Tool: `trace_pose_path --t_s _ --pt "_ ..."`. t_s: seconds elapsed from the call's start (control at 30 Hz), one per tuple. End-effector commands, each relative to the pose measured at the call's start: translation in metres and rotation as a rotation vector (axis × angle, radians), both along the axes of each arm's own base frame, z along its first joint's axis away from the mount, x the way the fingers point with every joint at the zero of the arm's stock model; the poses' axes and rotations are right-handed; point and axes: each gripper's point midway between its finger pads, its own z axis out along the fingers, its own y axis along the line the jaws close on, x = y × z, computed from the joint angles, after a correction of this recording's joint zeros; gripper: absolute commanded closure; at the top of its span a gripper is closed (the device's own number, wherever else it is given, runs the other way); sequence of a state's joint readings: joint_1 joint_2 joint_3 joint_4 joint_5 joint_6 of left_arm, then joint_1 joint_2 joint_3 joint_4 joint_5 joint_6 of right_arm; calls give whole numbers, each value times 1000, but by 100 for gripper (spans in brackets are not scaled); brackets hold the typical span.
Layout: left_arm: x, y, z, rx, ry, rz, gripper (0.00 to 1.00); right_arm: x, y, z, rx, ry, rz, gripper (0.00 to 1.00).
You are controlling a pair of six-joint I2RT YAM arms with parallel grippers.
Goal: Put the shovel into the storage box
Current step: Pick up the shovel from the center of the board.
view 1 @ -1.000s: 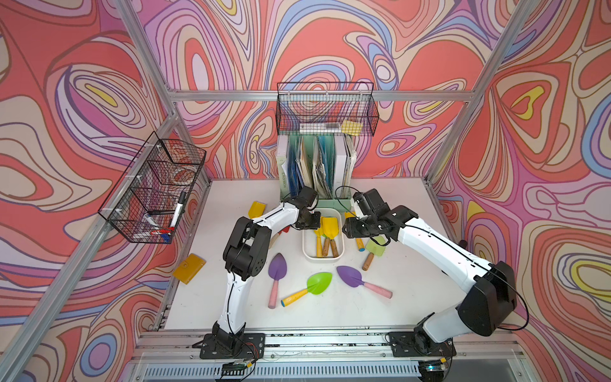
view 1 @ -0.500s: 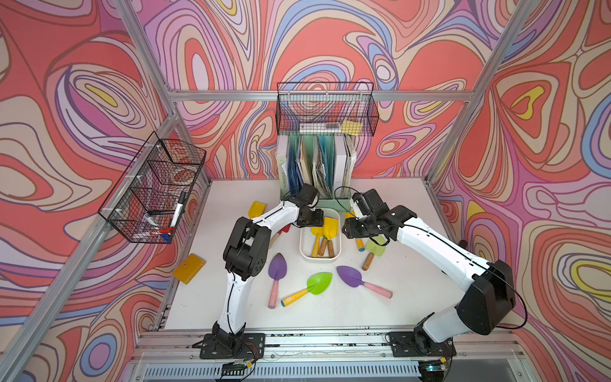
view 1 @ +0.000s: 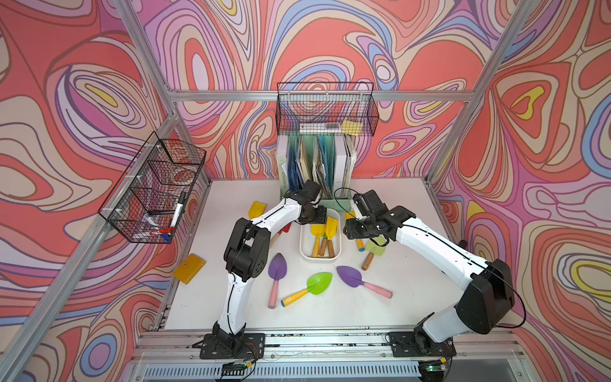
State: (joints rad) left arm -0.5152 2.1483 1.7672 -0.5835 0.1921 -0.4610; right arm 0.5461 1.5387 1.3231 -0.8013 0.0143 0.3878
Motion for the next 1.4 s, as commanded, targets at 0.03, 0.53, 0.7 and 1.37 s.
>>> trace_pose_path --t_s 0.03,0.53,0.7,1.37 --pt "-2 8 32 24 -43 24 34 0 -9 -18 -66 26 -35 50" --pt "-10 12 80 -22 -128 16 33 23 -45 -78 -148 134 -92 52" --pt "-19 12 100 -76 -169 -4 32 33 -57 -112 -190 199 -103 53" --pt "-34 4 113 -175 -186 -36 21 39 -48 -158 -171 280 -100 79"
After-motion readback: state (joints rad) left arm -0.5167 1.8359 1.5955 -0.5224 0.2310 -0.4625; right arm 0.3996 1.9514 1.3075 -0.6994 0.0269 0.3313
